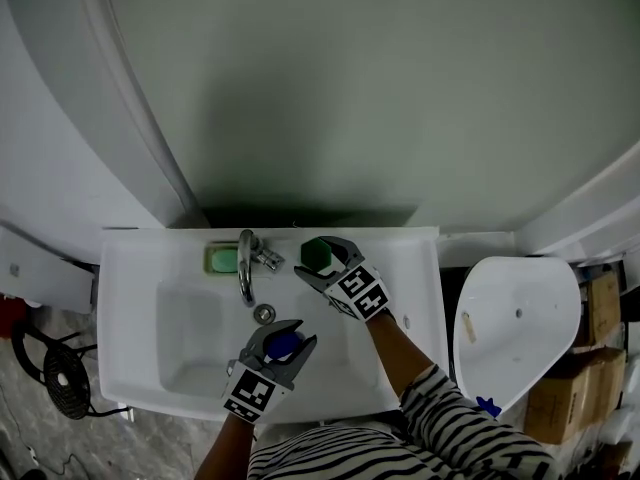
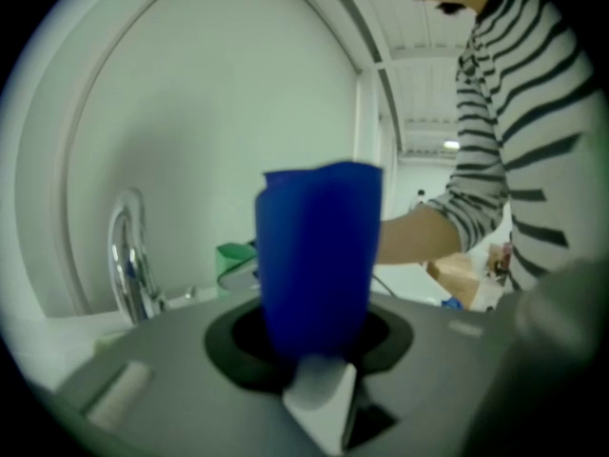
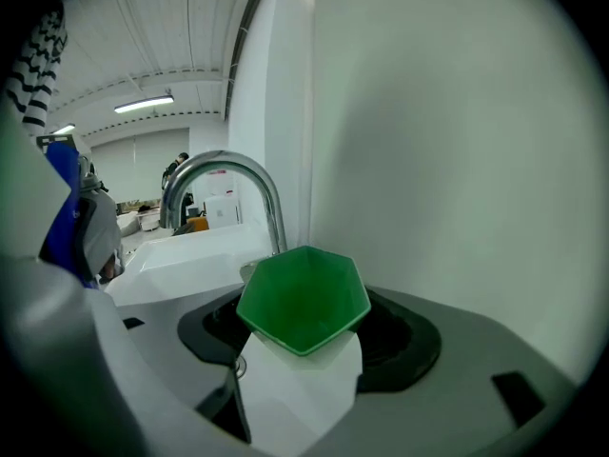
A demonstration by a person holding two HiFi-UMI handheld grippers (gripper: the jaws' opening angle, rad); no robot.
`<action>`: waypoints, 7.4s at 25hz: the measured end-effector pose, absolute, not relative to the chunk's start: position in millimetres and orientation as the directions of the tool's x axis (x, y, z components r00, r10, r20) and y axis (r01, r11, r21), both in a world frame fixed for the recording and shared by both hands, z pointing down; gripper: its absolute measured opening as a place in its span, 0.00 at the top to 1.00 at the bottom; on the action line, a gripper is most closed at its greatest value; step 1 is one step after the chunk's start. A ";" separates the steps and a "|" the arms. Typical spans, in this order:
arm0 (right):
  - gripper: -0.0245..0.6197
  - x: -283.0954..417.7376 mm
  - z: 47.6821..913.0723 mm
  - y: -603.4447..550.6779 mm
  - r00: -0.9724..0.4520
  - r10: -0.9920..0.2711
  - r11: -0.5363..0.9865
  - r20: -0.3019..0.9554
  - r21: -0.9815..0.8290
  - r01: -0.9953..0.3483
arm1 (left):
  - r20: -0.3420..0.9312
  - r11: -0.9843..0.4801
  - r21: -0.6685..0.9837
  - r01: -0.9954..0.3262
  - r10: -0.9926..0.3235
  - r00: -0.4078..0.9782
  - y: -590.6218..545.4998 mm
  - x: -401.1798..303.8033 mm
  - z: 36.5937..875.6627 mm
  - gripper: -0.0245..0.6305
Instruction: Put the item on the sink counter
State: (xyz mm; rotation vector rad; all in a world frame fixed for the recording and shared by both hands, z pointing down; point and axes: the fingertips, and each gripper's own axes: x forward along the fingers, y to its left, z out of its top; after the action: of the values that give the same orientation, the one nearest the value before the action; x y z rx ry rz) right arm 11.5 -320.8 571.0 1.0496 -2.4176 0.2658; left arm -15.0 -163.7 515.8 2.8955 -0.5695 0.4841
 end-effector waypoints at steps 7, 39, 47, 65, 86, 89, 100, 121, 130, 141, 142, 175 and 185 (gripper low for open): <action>0.47 8.0 601.3 -340.9 -0.571 -0.618 0.682 0.541 0.006 -0.732 | 0.346 -0.912 0.086 -0.400 -0.349 0.871 -168.4 -16.6 523.9 0.75; 0.46 4.6 646.3 -360.0 -0.549 -0.592 0.666 0.590 -0.025 -0.745 | 0.352 -0.908 0.099 -0.407 -0.351 0.868 -170.4 -18.2 530.6 0.75; 0.46 2.5 621.3 -357.5 -0.575 -0.610 0.670 0.545 -0.033 -0.742 | 0.354 -0.908 0.088 -0.409 -0.356 0.865 -170.7 -19.3 527.5 0.75; 0.46 22.2 535.6 -327.9 -0.594 -0.677 0.671 0.434 0.033 -0.741 | 0.351 -0.921 0.052 -0.385 -0.345 0.871 -170.7 -2.6 513.3 0.76; 0.46 29.8 430.3 -219.0 -0.791 -0.470 0.872 0.391 0.069 -0.484 | 0.383 -0.948 0.009 -0.318 -0.290 0.877 -171.6 31.0 503.7 0.76; 0.46 29.8 423.8 -205.9 -0.815 -0.422 0.899 0.397 0.069 -0.432 | 0.389 -0.954 0.003 -0.299 -0.275 0.879 -171.2 39.5 502.9 0.76; 0.47 13.9 432.6 -162.3 -0.874 -0.175 0.981 0.453 0.010 -0.191 | 0.402 -0.974 0.006 -0.227 -0.206 0.892 -165.9 69.2 501.9 0.76; 0.72 -0.4 449.8 -142.2 -0.870 -0.041 0.996 0.492 -0.049 -0.075 | 0.408 -0.993 0.004 -0.117 -0.106 0.907 -143.4 77.6 493.5 0.75; 0.73 -3.7 446.5 -143.6 -0.874 -0.062 0.996 0.482 -0.022 -0.083 | 0.366 -0.990 0.005 -0.140 -0.128 0.922 -145.2 74.9 488.1 0.75; 0.73 6.2 455.8 -164.0 -0.868 -0.115 0.988 0.483 -0.032 -0.149 | 0.359 -0.968 0.017 -0.250 -0.228 0.905 -162.2 62.0 499.3 0.62; 0.73 8.4 455.5 -167.5 -0.868 -0.125 0.987 0.481 -0.032 -0.160 | 0.360 -0.964 0.022 -0.264 -0.238 0.902 -164.3 59.2 501.6 0.62; 0.73 62.9 505.8 -306.2 -0.781 -0.386 0.897 0.492 0.003 -0.442 | 0.354 -0.914 0.103 -0.393 -0.335 0.873 -182.2 20.3 525.2 0.63; 0.73 66.4 533.6 -333.3 -0.746 -0.431 0.880 0.508 0.052 -0.473 | 0.353 -0.916 0.121 -0.382 -0.320 0.879 -181.6 20.6 530.7 0.65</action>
State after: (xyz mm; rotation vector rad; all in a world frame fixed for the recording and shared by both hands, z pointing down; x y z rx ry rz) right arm 66.4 -333.3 533.6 0.6550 -2.5268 0.1087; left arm 20.6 -181.6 530.7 2.8625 -0.5397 0.4903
